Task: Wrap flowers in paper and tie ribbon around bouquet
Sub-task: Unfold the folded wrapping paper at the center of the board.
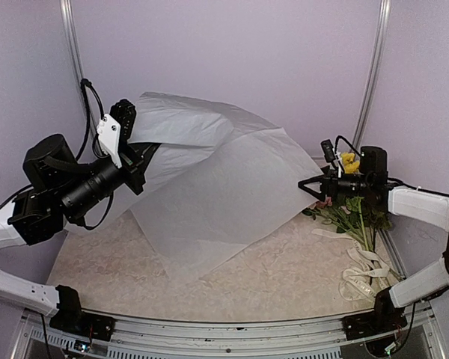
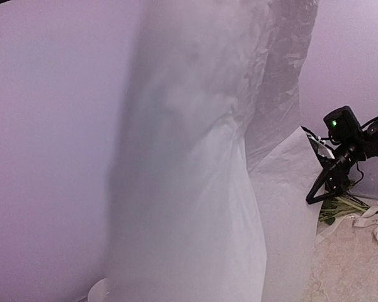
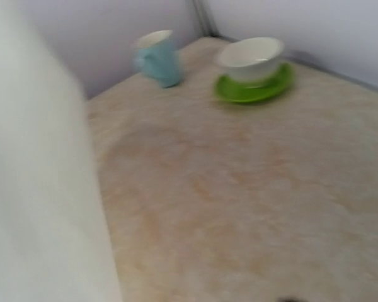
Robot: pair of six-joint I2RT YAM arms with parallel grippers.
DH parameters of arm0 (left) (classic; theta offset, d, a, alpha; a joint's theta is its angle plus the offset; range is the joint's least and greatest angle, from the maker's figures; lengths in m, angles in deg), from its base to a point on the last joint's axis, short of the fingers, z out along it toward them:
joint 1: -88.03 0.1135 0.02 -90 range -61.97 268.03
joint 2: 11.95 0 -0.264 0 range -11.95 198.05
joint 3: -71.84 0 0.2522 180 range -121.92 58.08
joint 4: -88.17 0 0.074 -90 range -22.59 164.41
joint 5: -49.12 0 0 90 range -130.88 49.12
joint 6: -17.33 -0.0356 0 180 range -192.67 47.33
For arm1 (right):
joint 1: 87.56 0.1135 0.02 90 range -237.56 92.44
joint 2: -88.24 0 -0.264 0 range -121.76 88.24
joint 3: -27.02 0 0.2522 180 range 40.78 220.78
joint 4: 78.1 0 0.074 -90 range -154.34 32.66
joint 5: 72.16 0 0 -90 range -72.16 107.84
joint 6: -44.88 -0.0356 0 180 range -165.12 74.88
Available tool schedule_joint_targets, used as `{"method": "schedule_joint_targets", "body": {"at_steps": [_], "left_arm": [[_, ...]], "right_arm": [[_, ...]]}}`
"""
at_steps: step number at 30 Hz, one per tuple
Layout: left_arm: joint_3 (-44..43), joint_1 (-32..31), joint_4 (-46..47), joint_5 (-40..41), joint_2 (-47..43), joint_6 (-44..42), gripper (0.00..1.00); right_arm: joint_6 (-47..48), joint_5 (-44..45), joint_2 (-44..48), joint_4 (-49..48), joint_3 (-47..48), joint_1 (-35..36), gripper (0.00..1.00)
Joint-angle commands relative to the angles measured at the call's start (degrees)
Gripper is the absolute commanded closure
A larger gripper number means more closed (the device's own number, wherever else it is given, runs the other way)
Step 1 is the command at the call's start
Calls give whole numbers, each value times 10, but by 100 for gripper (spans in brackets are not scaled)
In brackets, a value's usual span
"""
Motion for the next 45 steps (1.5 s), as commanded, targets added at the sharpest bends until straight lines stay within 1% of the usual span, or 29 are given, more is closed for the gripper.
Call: {"method": "schedule_joint_targets", "body": {"at_steps": [1, 3, 4, 6, 8, 10, 12, 14, 16, 18, 20, 22, 23, 24, 25, 27, 28, 29, 30, 31, 32, 35, 38, 41, 45], "left_arm": [[-29, -1, -34, -1, 6, 7, 100], [-51, 0, -62, 18, 10, 19, 100], [-68, -1, -78, 32, 10, 28, 100], [-99, -3, -111, 59, 4, 49, 100], [-118, -14, -133, 70, -9, 60, 100], [-125, -34, -143, 65, -25, 60, 100], [-147, -58, -161, 68, -32, 62, 100], [-183, -83, -196, 100, -24, 71, 100], [-225, -107, -233, 138, -10, 84, 100], [-259, -123, -263, 157, 2, 86, 100], [-281, -126, -276, 176, 12, 84, 100], [-282, -119, -246, 209, 19, 64, 100], [-281, -106, -229, 221, 25, 55, 100], [-287, -80, -224, 222, 36, 54, 100], [-300, -42, -233, 200, 49, 62, 100], [-329, 71, -264, 105, 82, 102, 100], [-339, 131, -276, 43, 98, 124, 100], [-342, 186, -285, -30, 117, 152, 100], [-345, 236, -292, -80, 146, 169, 100], [-350, 274, -302, -123, 163, 180, 100], [-357, 301, -314, -144, 202, 189, 100], [-371, 339, -340, -198, 287, 188, 100], [-372, 351, -319, -233, 360, 176, 100], [-387, 356, -303, -224, 437, 156, 100], [-407, 356, -297, -220, 521, 130, 100]], "right_arm": [[-17, -107, -4, -45, 9, -2, 71], [-14, -109, 9, -18, 22, -3, 98], [-20, -122, 20, -13, 28, -2, 100], [-38, -153, 61, -6, 41, -3, 100], [-45, -159, 97, 34, 68, -2, 100], [-76, -174, 132, 37, 83, -2, 100], [-126, -192, 161, 41, 95, -1, 100], [-141, -205, 181, 105, 126, 2, 100], [-131, -209, 197, 196, 169, 3, 100], [-108, -204, 200, 302, 217, 4, 100], [-101, -178, 195, 374, 260, 3, 100], [-104, -129, 175, 404, 291, 2, 100], [-109, -108, 161, 404, 297, 0, 100], [-118, -82, 143, 397, 301, -5, 100], [-123, -52, 120, 396, 307, -9, 100], [-116, 8, 68, 400, 332, -15, 100], [-113, 29, 45, 398, 343, -15, 100], [-110, 41, 19, 391, 350, -16, 100], [-106, 44, -6, 386, 356, -16, 100], [-102, 45, -32, 388, 365, -16, 100], [-95, 48, -60, 393, 373, -17, 100], [-84, 71, -132, 395, 384, -17, 100], [-92, 85, -198, 377, 397, -17, 100], [-87, 86, -260, 385, 419, -17, 100], [-95, 118, -301, 379, 402, -10, 100]]}}
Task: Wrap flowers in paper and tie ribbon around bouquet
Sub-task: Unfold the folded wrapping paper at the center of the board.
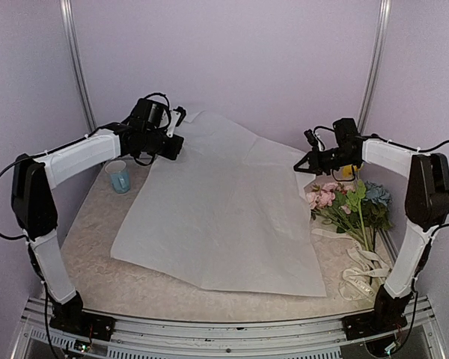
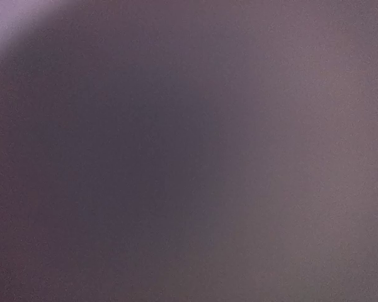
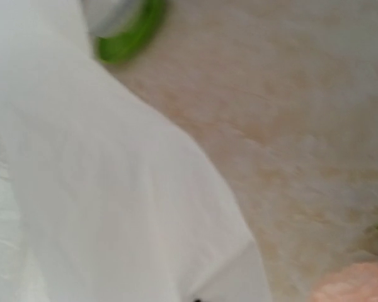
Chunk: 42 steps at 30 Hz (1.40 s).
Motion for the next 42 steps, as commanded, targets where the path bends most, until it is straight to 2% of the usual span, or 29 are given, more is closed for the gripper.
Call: {"method": "schedule_joint_targets", "body": {"at_steps": [1, 6, 11, 18, 24, 25, 26, 28, 29, 31, 32, 34, 35, 40, 42], "left_arm": [[-29, 2, 19, -24, 65, -29, 100], [-15, -4, 43, -5, 114, -49, 100], [-6, -19, 51, 42, 143, -94, 100], [-72, -42, 45, 69, 215, -129, 100], [-121, -61, 70, 127, 268, -153, 100], [-133, -61, 72, 133, 276, -151, 95], [-145, -61, 74, 141, 284, -147, 80], [-161, -64, 83, 164, 292, -144, 35], [-165, -67, 87, 177, 293, -144, 20], [-167, -73, 95, 192, 283, -147, 7], [-165, -74, 97, 196, 274, -148, 2], [-165, -75, 96, 207, 255, -149, 1], [-166, -75, 92, 217, 247, -151, 1], [-157, -91, 27, 276, 190, -138, 1], [-105, -103, -21, 289, 137, -98, 1]], "right_arm": [[0, 39, -22, -3, -11, 7, 100], [-4, 72, -2, -15, -80, 29, 100], [1, 110, 69, 3, -141, 35, 100], [-13, 131, 112, -2, -202, 37, 100], [-34, 144, 145, -14, -234, 41, 100], [-34, 156, 149, -13, -236, 41, 100], [-34, 172, 152, -9, -235, 42, 91], [-29, 208, 154, 7, -226, 41, 81], [-25, 229, 156, 19, -219, 41, 71], [-17, 285, 160, 42, -202, 41, 56], [-13, 319, 162, 55, -192, 42, 46], [-6, 396, 168, 83, -170, 41, 20], [-3, 429, 171, 92, -160, 42, 14], [7, 553, 169, 110, -113, 77, 12], [9, 617, 149, 130, -93, 109, 12]]}}
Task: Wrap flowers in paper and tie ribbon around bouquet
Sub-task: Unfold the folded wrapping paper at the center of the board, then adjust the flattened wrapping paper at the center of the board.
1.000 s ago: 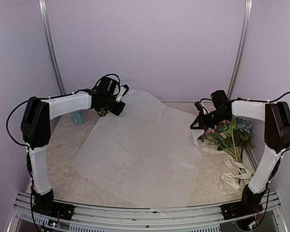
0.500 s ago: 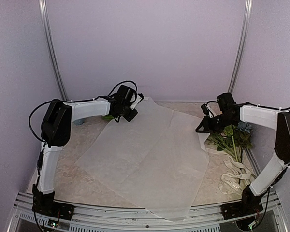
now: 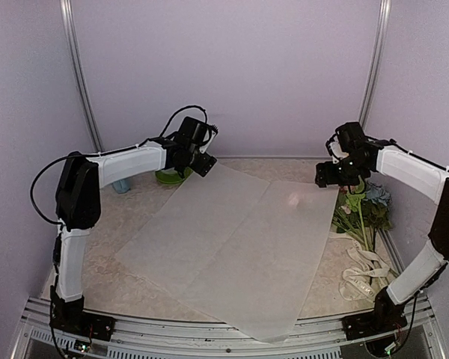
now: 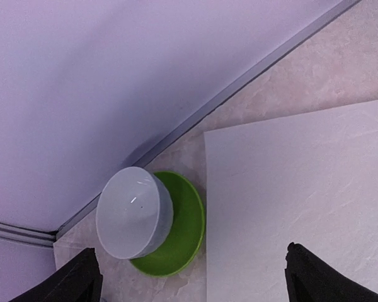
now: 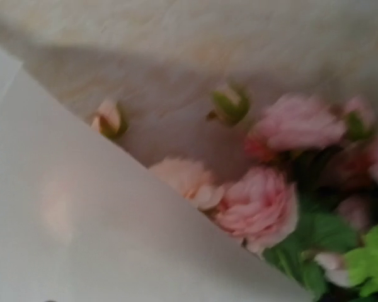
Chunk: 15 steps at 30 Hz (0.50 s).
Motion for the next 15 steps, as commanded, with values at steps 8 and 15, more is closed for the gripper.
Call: {"method": "schedule_joint_targets", "body": {"at_steps": [8, 15], "left_arm": [[397, -50, -96, -181, -308, 297, 28], [558, -74, -64, -206, -348, 413, 37]], "right_arm": [[56, 135, -71, 32, 58, 155, 14], [91, -124, -137, -13, 34, 238, 25]]}}
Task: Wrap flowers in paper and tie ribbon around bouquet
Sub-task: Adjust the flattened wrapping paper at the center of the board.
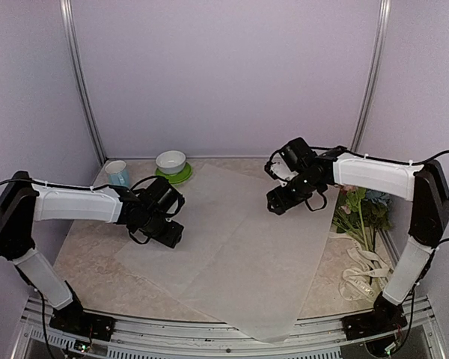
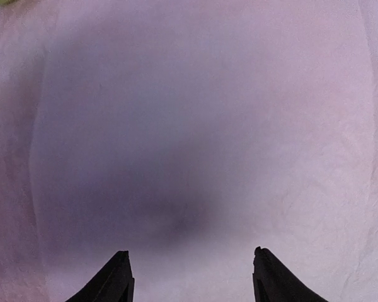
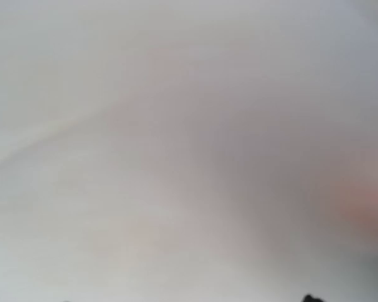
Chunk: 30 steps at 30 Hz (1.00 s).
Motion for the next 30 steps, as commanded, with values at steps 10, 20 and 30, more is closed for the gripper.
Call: {"method": "schedule_joint_targets", "body": {"at_steps": [10, 20, 30], "left_arm": [[60, 7, 38, -71, 101, 84, 35], [34, 110, 32, 4, 98, 43, 36], [36, 67, 32, 10, 86, 31, 36]], "right_arm": [[-13, -129, -107, -37, -70, 97, 27], [-51, -248, -172, -116, -22, 129, 28], [-82, -218, -111, -102, -57, 95, 31]]}}
